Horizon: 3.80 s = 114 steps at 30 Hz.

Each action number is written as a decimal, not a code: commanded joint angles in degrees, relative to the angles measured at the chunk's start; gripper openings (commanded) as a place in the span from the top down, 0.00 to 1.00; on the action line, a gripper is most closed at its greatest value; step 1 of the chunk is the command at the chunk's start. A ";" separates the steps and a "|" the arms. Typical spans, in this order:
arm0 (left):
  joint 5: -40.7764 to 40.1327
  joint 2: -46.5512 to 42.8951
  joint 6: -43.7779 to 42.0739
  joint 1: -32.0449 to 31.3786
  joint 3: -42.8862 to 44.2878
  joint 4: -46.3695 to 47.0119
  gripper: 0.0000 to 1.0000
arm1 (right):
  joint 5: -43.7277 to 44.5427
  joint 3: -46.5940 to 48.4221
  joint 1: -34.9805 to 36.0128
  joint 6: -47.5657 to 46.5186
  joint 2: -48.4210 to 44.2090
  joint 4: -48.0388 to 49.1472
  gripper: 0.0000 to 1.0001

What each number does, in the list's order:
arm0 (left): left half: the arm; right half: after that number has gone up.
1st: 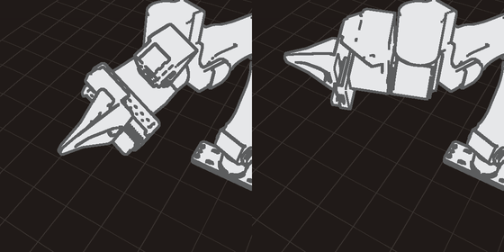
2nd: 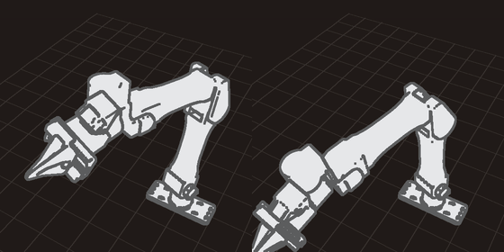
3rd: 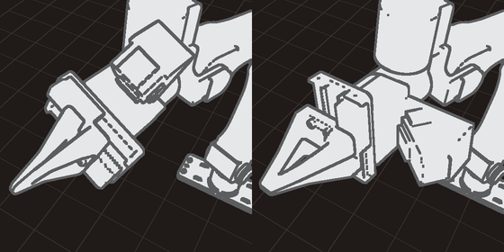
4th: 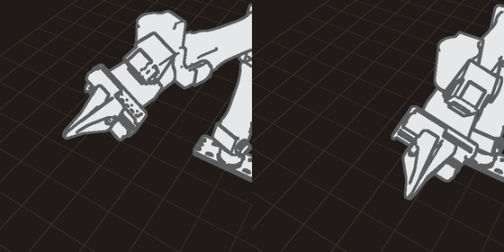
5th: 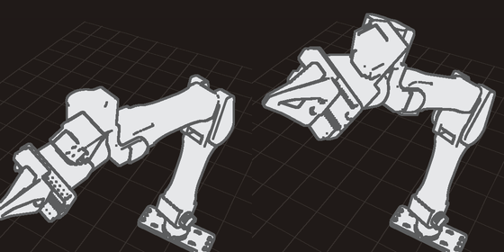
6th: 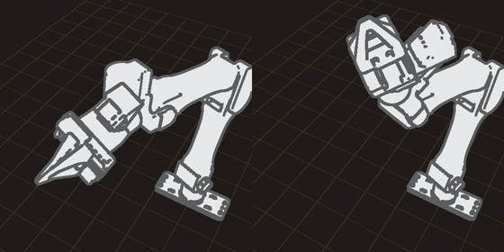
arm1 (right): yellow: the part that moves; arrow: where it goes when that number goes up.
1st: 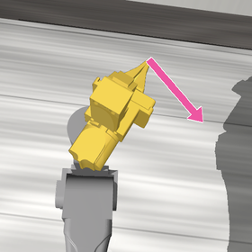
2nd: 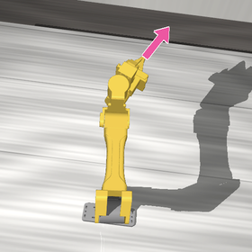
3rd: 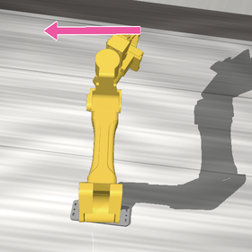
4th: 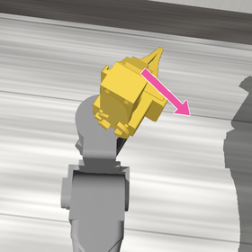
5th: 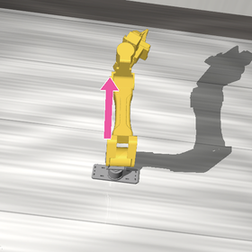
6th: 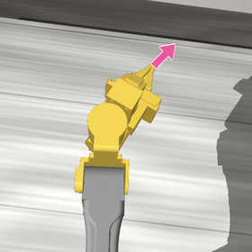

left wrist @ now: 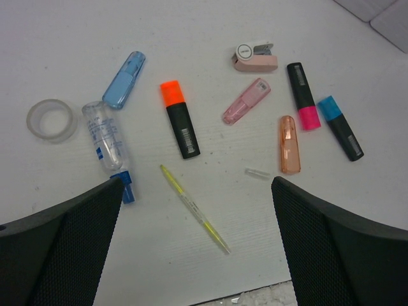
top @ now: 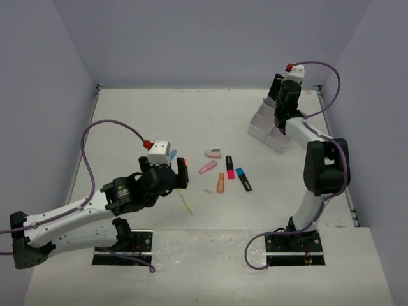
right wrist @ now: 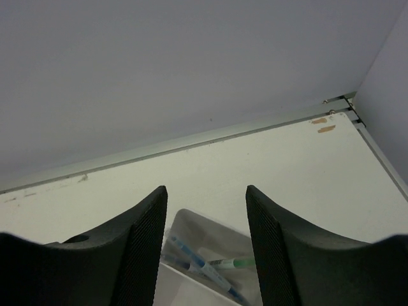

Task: Sort the stationery into containers
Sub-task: Place the pen in the storage box, then pick up the pen from the center of the board, then close the pen cap on the pen.

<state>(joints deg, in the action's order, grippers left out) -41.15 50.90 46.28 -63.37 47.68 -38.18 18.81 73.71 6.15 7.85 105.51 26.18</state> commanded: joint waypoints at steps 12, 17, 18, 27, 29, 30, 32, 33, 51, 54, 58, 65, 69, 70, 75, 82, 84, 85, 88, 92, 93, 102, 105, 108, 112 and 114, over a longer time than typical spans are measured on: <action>-11.65 6.81 30.99 4.75 8.87 -26.93 0.00 | -18.98 2.28 23.89 9.92 -17.33 -54.29 0.53; -10.51 9.26 41.43 4.75 11.54 -36.94 0.00 | -17.20 -4.29 38.41 12.91 -16.49 -53.70 0.48; -10.08 8.68 41.71 4.81 11.33 -36.79 0.00 | -18.10 -4.67 40.17 11.58 -15.33 -53.59 0.47; -5.35 3.57 50.36 4.84 8.13 -37.31 0.00 | -19.96 -5.99 49.50 19.51 -10.93 -52.08 0.54; -6.60 0.73 50.72 4.84 7.57 -37.28 0.00 | -19.49 -3.57 53.35 22.40 -7.13 -52.87 0.54; -7.31 -0.72 49.31 4.84 7.82 -37.01 0.00 | -18.06 -1.77 54.34 22.98 -5.88 -53.67 0.54; -9.04 -1.95 46.85 4.84 8.90 -36.04 0.00 | -16.06 0.77 56.60 23.86 -1.75 -56.60 0.54; -9.64 -2.55 44.96 4.84 9.39 -35.24 0.00 | -15.30 2.17 57.26 24.29 -0.18 -57.85 0.55; -11.77 -6.96 36.16 4.84 10.33 -33.45 0.00 | -11.43 17.33 59.77 24.41 15.84 -67.74 0.72; -11.85 -6.18 36.16 4.84 10.18 -33.73 0.00 | -11.03 17.73 59.76 24.99 17.60 -68.68 0.79; -11.94 -5.38 36.42 4.75 10.27 -33.83 0.00 | -10.28 16.22 59.77 25.58 17.46 -68.66 0.95; -11.75 -2.82 37.82 4.84 11.74 -33.77 0.00 | -9.56 11.65 58.94 24.76 4.58 -67.14 1.00; -8.99 1.92 37.82 4.84 12.18 -28.86 0.00 | -5.08 1.31 52.60 24.67 -17.08 -67.74 1.00; -7.22 3.07 38.16 4.84 11.71 -26.12 0.00 | -4.68 -0.35 48.40 24.47 -21.93 -68.02 1.00; 4.12 14.61 44.65 4.66 10.57 -15.99 0.00 | -2.54 -8.56 30.34 21.96 -34.10 -69.46 1.00; 15.59 38.37 52.09 3.08 20.30 -10.28 0.08 | -1.67 -11.77 20.82 17.90 -41.59 -69.37 1.00; 17.16 44.18 53.98 3.03 23.01 -10.77 0.14 | -2.61 -12.49 20.57 17.36 -42.23 -68.76 1.00; 17.64 46.77 55.36 3.17 23.64 -11.12 0.18 | -2.96 -13.02 20.57 17.27 -42.61 -68.49 1.00; 18.44 49.55 57.08 3.17 25.16 -11.53 0.32 | -3.51 -14.21 20.49 16.95 -43.38 -67.44 1.00; 18.89 52.73 58.67 3.40 25.49 -10.32 0.42 | -5.08 -15.95 20.48 16.51 -44.50 -66.45 1.00; 19.20 53.96 58.61 3.58 26.01 -10.96 0.43 | -5.34 -16.16 20.48 16.40 -44.71 -66.15 1.00; 20.06 56.79 59.45 4.11 26.67 -13.41 0.63 | -6.65 -16.09 20.48 15.71 -45.31 -65.03 1.00; 20.10 56.85 59.90 4.34 25.87 -13.37 0.64 | -6.74 -16.23 20.54 15.68 -45.48 -64.86 1.00; 20.68 57.33 59.52 4.57 25.37 -12.53 0.63 | -7.03 -16.14 20.48 15.53 -45.56 -64.77 1.00; 21.62 58.67 58.84 4.66 25.36 -12.18 0.64 | -7.12 -15.97 20.48 15.44 -45.66 -64.77 1.00; 21.79 59.03 58.68 4.84 25.29 -12.11 0.64 | -7.28 -15.97 20.48 15.37 -45.75 -64.77 1.00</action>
<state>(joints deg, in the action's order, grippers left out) -20.13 108.67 103.98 -58.95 73.10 -50.22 12.29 57.54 26.87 24.30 61.26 -40.56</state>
